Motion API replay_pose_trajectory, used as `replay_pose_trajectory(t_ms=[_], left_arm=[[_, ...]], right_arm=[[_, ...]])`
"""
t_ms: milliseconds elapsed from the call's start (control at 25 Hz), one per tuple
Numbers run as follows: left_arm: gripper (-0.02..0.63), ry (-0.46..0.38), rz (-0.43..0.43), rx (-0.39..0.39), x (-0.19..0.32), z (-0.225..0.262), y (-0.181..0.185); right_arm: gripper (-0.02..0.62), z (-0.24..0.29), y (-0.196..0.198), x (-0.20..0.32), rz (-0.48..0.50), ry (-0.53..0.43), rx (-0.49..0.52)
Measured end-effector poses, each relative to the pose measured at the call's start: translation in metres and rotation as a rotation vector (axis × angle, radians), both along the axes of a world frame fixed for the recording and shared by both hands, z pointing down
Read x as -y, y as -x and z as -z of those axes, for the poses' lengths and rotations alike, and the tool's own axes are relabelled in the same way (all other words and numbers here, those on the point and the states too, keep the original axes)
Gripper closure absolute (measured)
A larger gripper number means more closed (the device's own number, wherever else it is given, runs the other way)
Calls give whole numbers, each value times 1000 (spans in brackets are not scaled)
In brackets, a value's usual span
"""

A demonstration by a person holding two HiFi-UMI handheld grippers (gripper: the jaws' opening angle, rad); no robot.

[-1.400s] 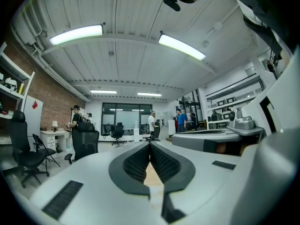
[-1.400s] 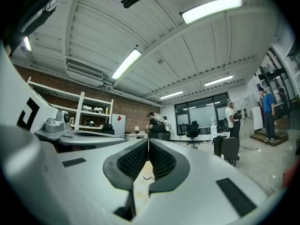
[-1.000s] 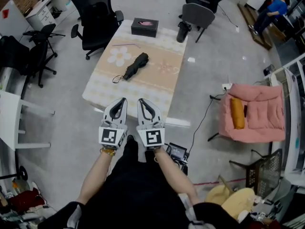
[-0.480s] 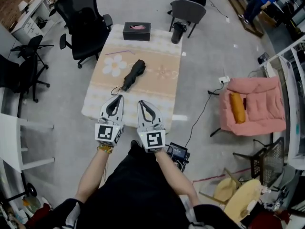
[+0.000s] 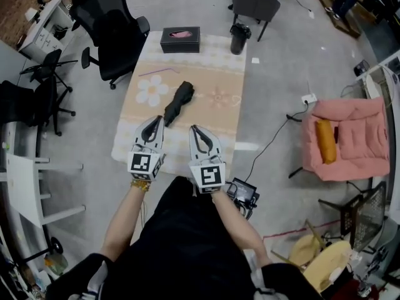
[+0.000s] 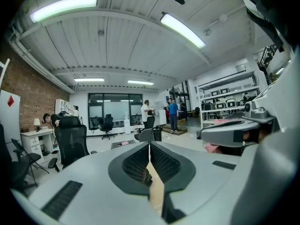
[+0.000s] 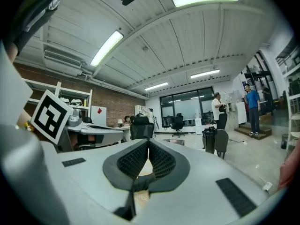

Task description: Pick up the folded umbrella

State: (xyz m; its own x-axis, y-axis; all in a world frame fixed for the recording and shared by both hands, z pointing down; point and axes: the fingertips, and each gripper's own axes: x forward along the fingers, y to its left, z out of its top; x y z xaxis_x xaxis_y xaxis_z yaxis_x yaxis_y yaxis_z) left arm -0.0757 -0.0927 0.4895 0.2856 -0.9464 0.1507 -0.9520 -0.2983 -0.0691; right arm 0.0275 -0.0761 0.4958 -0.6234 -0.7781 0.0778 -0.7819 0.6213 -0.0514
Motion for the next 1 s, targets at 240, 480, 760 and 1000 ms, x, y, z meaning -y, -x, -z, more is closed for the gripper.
replay_pose_trajectory(t_ms=[240,480,760,1000], left_arm=[[591,68,-68,40,47,-38,5],[591,175,-145,58,83,-84,14],[586,327,-212,99,109,-142,29],[454,459,-233,135,106,-193,36]], right_arm=[[578,-13,-9,33,-44,-10,-17],[578,-24,-14,68,-140,21,-28],[578,-38,0,84,-202,65,-40],[578,-49,-2,90,-259,93,-42]])
